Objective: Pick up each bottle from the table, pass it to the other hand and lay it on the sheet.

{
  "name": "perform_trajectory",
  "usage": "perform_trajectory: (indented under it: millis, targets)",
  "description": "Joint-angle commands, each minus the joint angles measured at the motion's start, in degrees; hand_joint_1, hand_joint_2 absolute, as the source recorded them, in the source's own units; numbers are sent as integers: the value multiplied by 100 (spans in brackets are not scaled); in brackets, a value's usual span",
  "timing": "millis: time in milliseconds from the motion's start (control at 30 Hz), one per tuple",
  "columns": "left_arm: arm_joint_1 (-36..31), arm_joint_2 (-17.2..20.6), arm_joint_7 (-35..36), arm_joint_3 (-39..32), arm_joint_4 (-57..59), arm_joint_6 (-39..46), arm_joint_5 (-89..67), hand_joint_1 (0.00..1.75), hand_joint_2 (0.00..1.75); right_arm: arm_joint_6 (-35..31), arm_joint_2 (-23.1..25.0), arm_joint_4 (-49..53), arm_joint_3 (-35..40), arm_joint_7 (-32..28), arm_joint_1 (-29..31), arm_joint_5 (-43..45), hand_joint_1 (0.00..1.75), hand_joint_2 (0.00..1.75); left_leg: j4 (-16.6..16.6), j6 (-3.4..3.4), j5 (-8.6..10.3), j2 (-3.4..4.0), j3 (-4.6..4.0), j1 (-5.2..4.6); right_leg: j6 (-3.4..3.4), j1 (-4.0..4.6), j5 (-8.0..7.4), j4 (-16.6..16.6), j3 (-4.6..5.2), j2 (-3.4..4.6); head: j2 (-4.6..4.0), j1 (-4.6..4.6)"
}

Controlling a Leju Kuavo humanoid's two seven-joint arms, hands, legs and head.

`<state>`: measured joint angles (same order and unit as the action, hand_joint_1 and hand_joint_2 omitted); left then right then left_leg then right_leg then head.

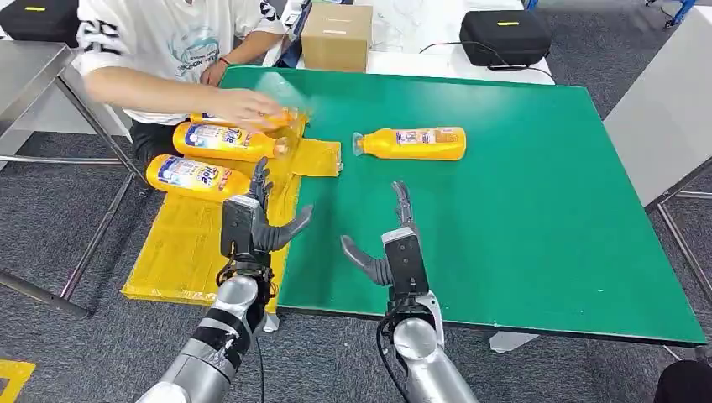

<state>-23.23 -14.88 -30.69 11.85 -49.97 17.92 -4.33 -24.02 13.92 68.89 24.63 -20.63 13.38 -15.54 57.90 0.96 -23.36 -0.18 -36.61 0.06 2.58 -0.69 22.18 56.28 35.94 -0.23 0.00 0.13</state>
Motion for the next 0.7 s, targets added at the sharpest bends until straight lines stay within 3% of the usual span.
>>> perform_trajectory:
  millis: [33,200,233,700]
  targets:
    - [-219,46,35,113,205,-11,17,0,175,-4,-55,29,-24,-14,38,22,0,175,-3,-5,-6,-2,18,2,-7,3,7,-1,-18,-2,0,-2]
    - [-172,56,125,89,212,-194,212,0,175,-3,-51,2,-33,-41,39,125,0,175,4,-14,-42,6,85,9,-21,10,40,4,-83,6,0,-2]
    - [-169,52,122,81,231,-176,243,0,175,0,-52,11,-16,-55,32,148,0,175,-3,-6,-14,1,33,4,-8,5,13,-2,-33,1,0,-2]
    - [-127,78,91,182,259,-35,179,0,175,-102,-80,8,32,-116,-58,156,0,175,-4,-5,-7,0,22,2,-6,3,8,-3,-22,0,0,-4]
